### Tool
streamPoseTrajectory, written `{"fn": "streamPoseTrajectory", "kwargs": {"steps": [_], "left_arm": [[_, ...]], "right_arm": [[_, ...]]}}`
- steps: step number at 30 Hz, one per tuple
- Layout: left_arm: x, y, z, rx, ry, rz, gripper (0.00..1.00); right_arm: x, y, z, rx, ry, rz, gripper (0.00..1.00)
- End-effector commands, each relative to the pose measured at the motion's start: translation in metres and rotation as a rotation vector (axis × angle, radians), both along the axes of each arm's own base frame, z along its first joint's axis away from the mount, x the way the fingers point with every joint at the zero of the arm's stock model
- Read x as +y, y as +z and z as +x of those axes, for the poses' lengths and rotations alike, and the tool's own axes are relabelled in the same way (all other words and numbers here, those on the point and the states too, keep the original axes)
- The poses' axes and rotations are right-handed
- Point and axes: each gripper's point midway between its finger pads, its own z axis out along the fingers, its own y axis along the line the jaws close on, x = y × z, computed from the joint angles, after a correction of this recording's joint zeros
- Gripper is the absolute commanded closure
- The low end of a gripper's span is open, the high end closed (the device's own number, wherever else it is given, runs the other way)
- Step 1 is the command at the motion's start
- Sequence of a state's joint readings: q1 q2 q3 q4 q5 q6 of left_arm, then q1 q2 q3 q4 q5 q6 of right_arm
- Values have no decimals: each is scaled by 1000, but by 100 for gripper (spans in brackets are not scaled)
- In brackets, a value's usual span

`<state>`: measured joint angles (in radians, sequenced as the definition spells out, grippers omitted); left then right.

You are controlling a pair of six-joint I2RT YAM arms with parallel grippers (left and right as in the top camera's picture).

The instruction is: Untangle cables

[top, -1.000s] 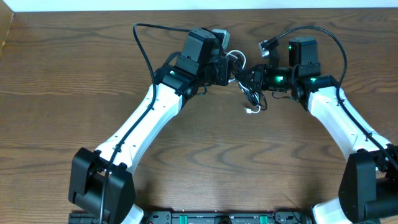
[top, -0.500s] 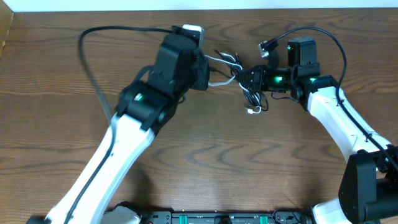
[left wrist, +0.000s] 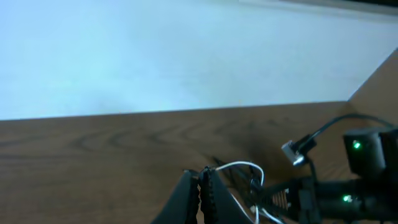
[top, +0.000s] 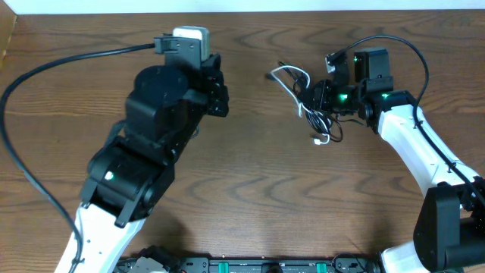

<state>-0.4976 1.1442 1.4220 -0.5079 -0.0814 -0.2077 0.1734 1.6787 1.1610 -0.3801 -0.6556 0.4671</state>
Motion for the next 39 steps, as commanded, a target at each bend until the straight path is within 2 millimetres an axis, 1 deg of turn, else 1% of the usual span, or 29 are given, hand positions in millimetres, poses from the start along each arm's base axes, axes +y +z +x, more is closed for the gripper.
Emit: {"fn": "streamPoseTrajectory", "kwargs": {"steps": [1, 2, 4, 6, 9, 11, 13, 15, 16, 19, 21, 24, 28, 30, 33, 36, 39], "left_arm": [[6, 14, -2, -34, 15, -1, 93], [5, 9, -2, -16, 13, -2, 92], [-3, -7, -3, 57, -14, -19, 92], [-16, -30, -3, 152, -62, -33, 92], [-36, -71, -1, 321, -118, -52, 92], [-51, -99, 0, 426, -169, -54, 79], [-65, -123, 1, 509, -220, -53, 67], [-76, -147, 5, 584, -254, -50, 58], [-80, -159, 9, 613, -253, -47, 54], [-85, -187, 23, 676, -220, -48, 51], [-84, -200, 34, 709, -167, -78, 48], [-81, -214, 51, 731, -88, -125, 46], [-89, -230, 72, 733, -42, -200, 42], [-94, -240, 83, 731, -26, -228, 42], [-94, -257, 101, 731, 52, -275, 42], [-100, -267, 116, 706, 64, -306, 42], [-105, -272, 130, 665, 58, -325, 42]], "right_arm": [[-4, 0, 3, 0, -27, -17, 99], [-4, 0, 3, 0, -27, -17, 99], [-3, 0, 2, 1, -21, -11, 99], [-2, 1, 1, 3, -16, -5, 99], [-1, 1, 1, 7, -17, 3, 99], [-1, 2, 0, 9, -13, 8, 99], [0, 3, 0, 11, -8, 15, 99], [1, 3, -2, 16, -4, 20, 99], [2, 3, -2, 17, 0, 24, 99], [3, 4, -3, 17, 6, 31, 99], [3, 4, -3, 18, 6, 31, 99], [3, 4, -3, 18, 6, 32, 99], [3, 4, -3, 18, 6, 32, 99], [3, 4, -3, 18, 6, 32, 99], [3, 4, -3, 18, 6, 32, 99], [3, 4, -3, 18, 8, 34, 99], [3, 4, -3, 18, 8, 34, 99]]}}
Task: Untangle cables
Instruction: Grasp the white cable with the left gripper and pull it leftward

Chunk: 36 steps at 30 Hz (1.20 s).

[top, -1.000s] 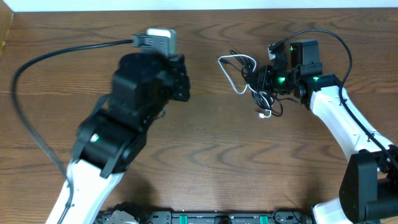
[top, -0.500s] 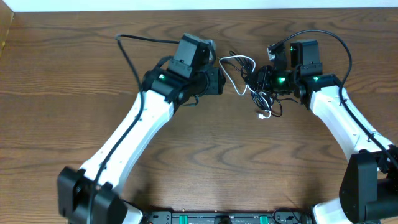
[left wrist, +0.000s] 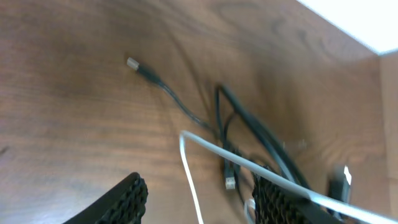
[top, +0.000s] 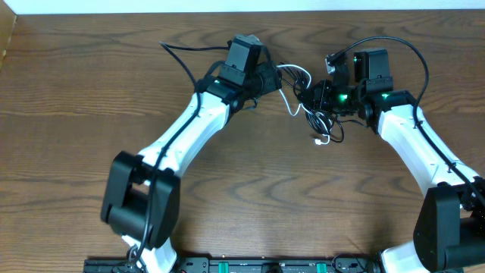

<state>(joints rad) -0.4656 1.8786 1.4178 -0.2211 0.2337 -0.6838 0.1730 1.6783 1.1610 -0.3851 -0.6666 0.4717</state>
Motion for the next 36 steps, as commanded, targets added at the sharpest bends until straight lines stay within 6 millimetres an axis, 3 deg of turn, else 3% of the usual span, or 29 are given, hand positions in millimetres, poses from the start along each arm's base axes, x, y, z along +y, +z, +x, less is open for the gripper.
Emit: {"fn": "streamPoseTrajectory", "kwargs": {"steps": [1, 12, 20, 30, 36], "left_arm": [[3, -13, 12, -5, 59, -6, 42], [1, -55, 46, -69, 115, 19, 42], [-8, -79, 47, -53, 105, 20, 43], [6, -93, 40, -32, 51, 118, 90], [30, -114, 24, 63, 21, 212, 92]], "right_arm": [[2, 4, -2, 9, 5, 25, 99], [2, 3, -2, 13, 5, 24, 99], [2, 3, -3, 19, 4, 22, 99], [2, 2, -3, 19, 5, 23, 99], [2, 2, -3, 19, 5, 23, 99]]}}
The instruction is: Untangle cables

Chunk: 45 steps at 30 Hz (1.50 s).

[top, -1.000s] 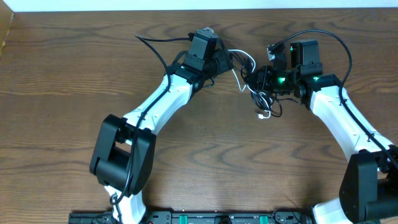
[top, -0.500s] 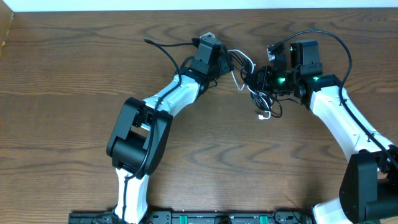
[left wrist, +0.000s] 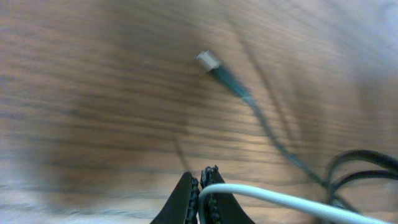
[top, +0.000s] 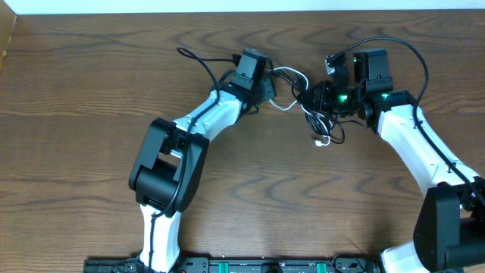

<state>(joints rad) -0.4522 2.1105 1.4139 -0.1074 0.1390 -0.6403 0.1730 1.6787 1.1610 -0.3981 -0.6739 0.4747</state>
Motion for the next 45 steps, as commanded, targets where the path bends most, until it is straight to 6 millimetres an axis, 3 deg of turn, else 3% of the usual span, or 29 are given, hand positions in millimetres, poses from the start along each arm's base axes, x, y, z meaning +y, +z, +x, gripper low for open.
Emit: {"fn": "streamPoseTrajectory", "kwargs": {"steps": [1, 6, 10, 14, 24, 29, 37, 41, 45], "left_arm": [[18, -12, -1, 3, -49, 90, 92], [34, -3, -2, -29, -146, 178, 92], [62, 23, 2, -55, -113, 224, 92], [85, 66, 2, -111, -107, 258, 92], [116, 195, -24, -350, -81, 330, 93], [124, 246, -43, -452, -66, 317, 92], [143, 281, -61, -522, -40, 328, 92], [155, 283, -67, -506, -21, 336, 92], [159, 275, -74, -465, -25, 347, 92]], "right_arm": [[1, 4, 0, 3, 2, 18, 99], [1, 2, -2, 14, 2, 16, 99], [1, 1, -4, 26, 2, 14, 99], [0, -2, -8, 38, 9, 2, 99], [-9, -14, -16, 78, 8, -49, 99], [-18, -14, -14, 84, -12, -50, 99], [-41, -22, -20, 129, -33, -71, 99], [-48, -22, -23, 130, -14, -63, 99], [-42, -14, -29, 93, 61, -16, 99]]}}
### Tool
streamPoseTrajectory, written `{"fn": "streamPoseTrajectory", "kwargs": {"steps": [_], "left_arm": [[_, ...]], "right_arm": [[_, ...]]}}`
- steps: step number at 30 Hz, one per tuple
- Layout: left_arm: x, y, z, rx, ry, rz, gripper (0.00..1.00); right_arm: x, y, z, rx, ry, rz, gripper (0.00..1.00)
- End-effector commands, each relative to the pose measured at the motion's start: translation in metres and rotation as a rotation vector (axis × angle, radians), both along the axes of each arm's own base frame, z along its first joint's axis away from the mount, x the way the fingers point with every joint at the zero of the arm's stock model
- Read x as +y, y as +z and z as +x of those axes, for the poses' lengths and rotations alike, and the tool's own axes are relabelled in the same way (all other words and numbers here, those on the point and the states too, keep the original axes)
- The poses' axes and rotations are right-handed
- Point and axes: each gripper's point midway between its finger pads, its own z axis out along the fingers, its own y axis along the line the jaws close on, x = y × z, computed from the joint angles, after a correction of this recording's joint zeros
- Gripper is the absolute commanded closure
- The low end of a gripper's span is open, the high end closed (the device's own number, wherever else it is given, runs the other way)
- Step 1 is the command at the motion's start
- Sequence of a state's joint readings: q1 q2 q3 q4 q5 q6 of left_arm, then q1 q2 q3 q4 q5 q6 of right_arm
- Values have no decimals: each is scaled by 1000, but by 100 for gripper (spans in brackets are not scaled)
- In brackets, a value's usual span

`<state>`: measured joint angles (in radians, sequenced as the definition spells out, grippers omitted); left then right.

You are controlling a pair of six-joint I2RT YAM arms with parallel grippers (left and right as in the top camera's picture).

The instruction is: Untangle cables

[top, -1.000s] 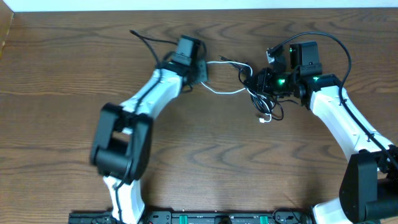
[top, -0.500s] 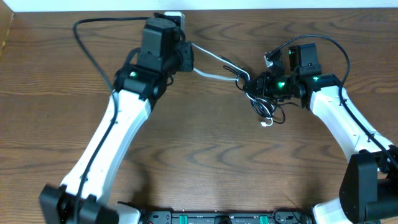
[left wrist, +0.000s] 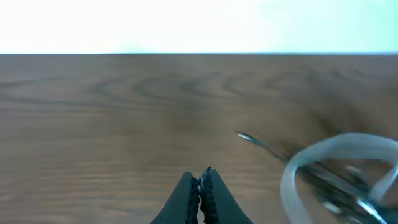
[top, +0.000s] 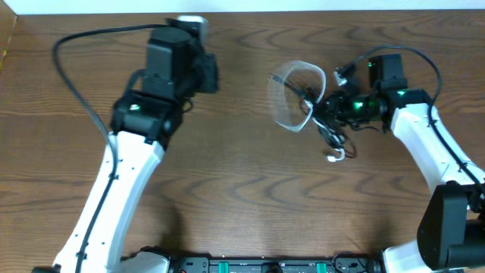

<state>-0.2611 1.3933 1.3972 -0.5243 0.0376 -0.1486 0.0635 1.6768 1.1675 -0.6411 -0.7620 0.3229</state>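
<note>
A tangle of black cables [top: 327, 121] lies at the right middle of the table. A white cable [top: 292, 98] stands out of it to the left as a blurred loop, also seen as the white cable [left wrist: 336, 165] in the left wrist view. Its white plug [top: 334, 157] lies below the tangle. A thin black lead's metal plug [left wrist: 244, 135] points left. My right gripper [top: 333, 105] is in the tangle and seems shut on the black cables. My left gripper [left wrist: 202, 175] is shut with nothing in it, raised well left of the loop.
The left arm's own black supply cable [top: 83, 45] arcs over the far left of the wooden table [top: 242, 197]. The table's far edge meets a white wall [left wrist: 199, 25].
My left gripper was shut on the white cable beside the tangle; now it is raised far to the left, shut and without the cable. The white loop has widened. Right gripper and tangle shifted slightly right and down.
My left gripper was shut and raised left of the tangle while the right gripper held in the black cables. Then the left was open down at the white cable, then shut on it. Now it is back up without it, and the white loop stands wider.
</note>
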Motion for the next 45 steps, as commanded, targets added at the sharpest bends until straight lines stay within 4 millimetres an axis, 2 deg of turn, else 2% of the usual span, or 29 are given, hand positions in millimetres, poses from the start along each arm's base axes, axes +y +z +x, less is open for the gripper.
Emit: {"fn": "streamPoseTrajectory", "kwargs": {"steps": [1, 7, 17, 23, 36, 42, 44, 45], "left_arm": [[18, 16, -6, -36, 51, 40, 92], [19, 9, -10, -5, 45, 58, 93], [19, -1, -18, 44, 22, 76, 92], [-14, 3, -31, 41, -194, 27, 92], [-46, 16, -62, 21, -473, -46, 92], [-67, 40, -79, -23, -674, -235, 92], [-78, 49, -86, -45, -757, -296, 83], [-83, 52, -88, -53, -796, -321, 73]], "right_arm": [[-4, 3, -2, -54, 48, -9, 99], [-7, 14, -11, -91, 73, -39, 99], [-15, 58, -22, -191, 45, -122, 99], [-7, 80, -27, -208, 67, -195, 99], [17, 147, -27, -354, 109, -325, 99], [25, 152, -30, -364, 129, -319, 99], [26, 151, -31, -362, 134, -317, 99], [27, 151, -32, -362, 137, -315, 99]]}}
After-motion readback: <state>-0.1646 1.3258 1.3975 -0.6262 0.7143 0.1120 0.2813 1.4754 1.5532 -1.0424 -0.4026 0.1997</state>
